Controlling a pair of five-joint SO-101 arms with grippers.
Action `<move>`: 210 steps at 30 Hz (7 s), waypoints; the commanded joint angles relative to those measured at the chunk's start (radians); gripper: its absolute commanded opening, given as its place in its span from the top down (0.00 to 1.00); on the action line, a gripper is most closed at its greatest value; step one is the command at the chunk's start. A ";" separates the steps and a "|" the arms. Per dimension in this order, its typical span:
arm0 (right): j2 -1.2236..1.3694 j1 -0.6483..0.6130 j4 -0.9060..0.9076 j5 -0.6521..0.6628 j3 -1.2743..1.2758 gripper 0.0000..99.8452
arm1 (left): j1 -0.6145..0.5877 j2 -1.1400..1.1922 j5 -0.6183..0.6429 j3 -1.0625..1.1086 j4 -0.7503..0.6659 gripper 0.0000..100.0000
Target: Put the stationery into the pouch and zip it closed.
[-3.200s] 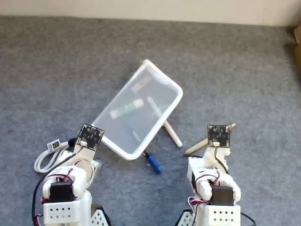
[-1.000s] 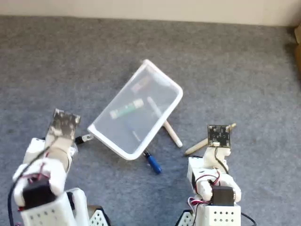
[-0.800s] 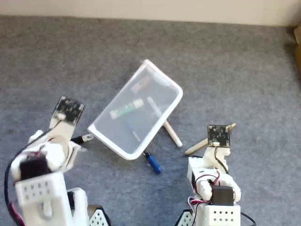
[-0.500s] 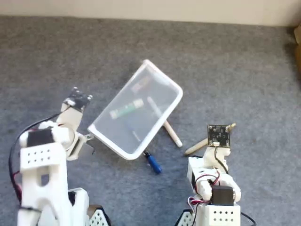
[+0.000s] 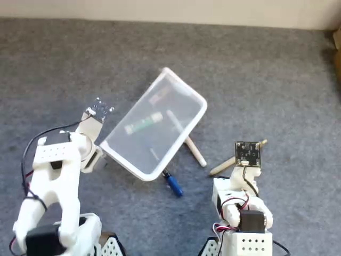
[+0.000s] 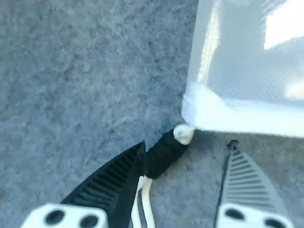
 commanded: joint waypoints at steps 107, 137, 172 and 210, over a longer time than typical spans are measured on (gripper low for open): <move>-0.016 -0.013 -0.007 0.008 -0.039 0.98 | 0.200 -0.974 1.231 0.226 0.005 0.85; 0.745 -0.713 -0.271 -0.252 -0.616 0.98 | 0.110 -0.993 1.235 0.229 0.008 0.85; 1.531 -0.871 -0.811 -0.247 -0.719 0.86 | 0.035 -0.993 1.231 0.223 0.003 0.85; 1.270 -0.704 -0.148 -0.023 -0.719 0.99 | 0.035 -0.993 1.231 0.226 0.003 0.85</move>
